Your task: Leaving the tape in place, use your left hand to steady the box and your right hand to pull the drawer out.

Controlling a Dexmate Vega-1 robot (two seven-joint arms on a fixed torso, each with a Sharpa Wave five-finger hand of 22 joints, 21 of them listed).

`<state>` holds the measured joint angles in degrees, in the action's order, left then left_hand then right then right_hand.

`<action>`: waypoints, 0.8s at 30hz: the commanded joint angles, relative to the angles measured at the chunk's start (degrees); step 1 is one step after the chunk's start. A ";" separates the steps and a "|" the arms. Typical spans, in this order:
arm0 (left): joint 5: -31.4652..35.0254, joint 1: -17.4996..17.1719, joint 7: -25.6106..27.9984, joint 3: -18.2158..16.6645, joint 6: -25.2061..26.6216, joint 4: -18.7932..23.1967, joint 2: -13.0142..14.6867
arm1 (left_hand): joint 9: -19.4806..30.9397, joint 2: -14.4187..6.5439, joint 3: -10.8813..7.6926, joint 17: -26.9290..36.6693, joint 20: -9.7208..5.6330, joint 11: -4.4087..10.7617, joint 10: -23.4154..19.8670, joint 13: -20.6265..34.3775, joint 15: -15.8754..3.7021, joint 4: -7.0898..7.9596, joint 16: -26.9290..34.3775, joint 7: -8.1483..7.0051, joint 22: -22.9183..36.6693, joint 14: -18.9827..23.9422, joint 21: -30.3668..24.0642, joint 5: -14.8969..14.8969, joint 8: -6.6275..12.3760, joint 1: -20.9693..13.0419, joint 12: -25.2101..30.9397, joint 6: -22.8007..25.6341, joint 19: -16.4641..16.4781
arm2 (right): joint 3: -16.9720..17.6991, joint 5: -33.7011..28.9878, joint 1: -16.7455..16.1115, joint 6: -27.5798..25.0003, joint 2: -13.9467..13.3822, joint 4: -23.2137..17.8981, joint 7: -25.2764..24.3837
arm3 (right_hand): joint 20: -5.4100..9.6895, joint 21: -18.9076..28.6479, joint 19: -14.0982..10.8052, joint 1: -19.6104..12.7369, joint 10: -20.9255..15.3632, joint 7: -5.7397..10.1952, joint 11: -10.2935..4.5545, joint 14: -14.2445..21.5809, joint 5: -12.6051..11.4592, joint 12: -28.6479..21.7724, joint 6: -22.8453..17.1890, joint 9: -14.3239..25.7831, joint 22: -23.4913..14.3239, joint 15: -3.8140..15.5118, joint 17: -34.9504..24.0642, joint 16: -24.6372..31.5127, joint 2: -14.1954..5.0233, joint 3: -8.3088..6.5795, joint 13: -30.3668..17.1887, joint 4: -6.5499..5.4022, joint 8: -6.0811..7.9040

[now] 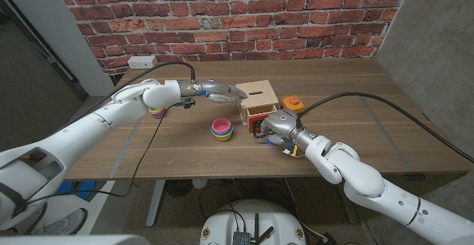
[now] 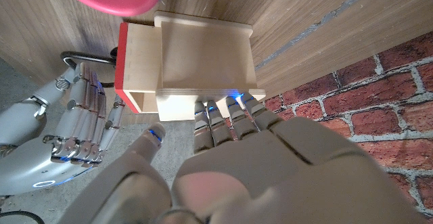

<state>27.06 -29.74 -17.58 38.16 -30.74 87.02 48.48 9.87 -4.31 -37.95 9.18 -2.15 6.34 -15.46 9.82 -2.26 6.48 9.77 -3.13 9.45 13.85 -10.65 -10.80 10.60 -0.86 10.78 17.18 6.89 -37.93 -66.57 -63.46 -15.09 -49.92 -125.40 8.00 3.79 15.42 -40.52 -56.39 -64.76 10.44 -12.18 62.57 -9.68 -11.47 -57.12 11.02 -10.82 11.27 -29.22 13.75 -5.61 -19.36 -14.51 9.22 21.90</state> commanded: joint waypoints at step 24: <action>-0.07 0.33 -0.14 0.10 -0.73 -0.72 0.15 | 0.08 -4.08 -0.75 0.23 -9.66 -0.30 -1.00 0.06 -5.33 -0.37 0.24 -0.16 0.11 0.63 -0.08 -0.17 -0.09 -0.64 0.07 0.63 0.70 | 1.85 -1.32 -3.31 -0.82 -1.23 -2.62 1.05 | 7.49 0.22 -0.53 0.14 -0.43 1.13 0.14 0.44 -0.32 -0.24 -1.74 0.81 -0.31 2.33 -0.21 -0.14 -0.58 -0.52 -0.18 -0.09 2.58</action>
<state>27.01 -29.74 -17.54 38.14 -30.95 86.75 48.62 9.87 -4.31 -38.19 9.19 -2.36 6.04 -15.76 9.74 -2.47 6.23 9.64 -3.36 9.45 14.03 -10.65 -10.80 10.60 -0.86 10.63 17.38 7.10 -36.58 -67.27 -65.70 -15.44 -50.81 -127.10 8.63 3.79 15.42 -40.52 -56.05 -64.74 10.43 -12.16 62.55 -9.76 -11.31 -57.13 11.02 -10.82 11.25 -29.17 13.67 -5.60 -19.46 -14.53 9.11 21.90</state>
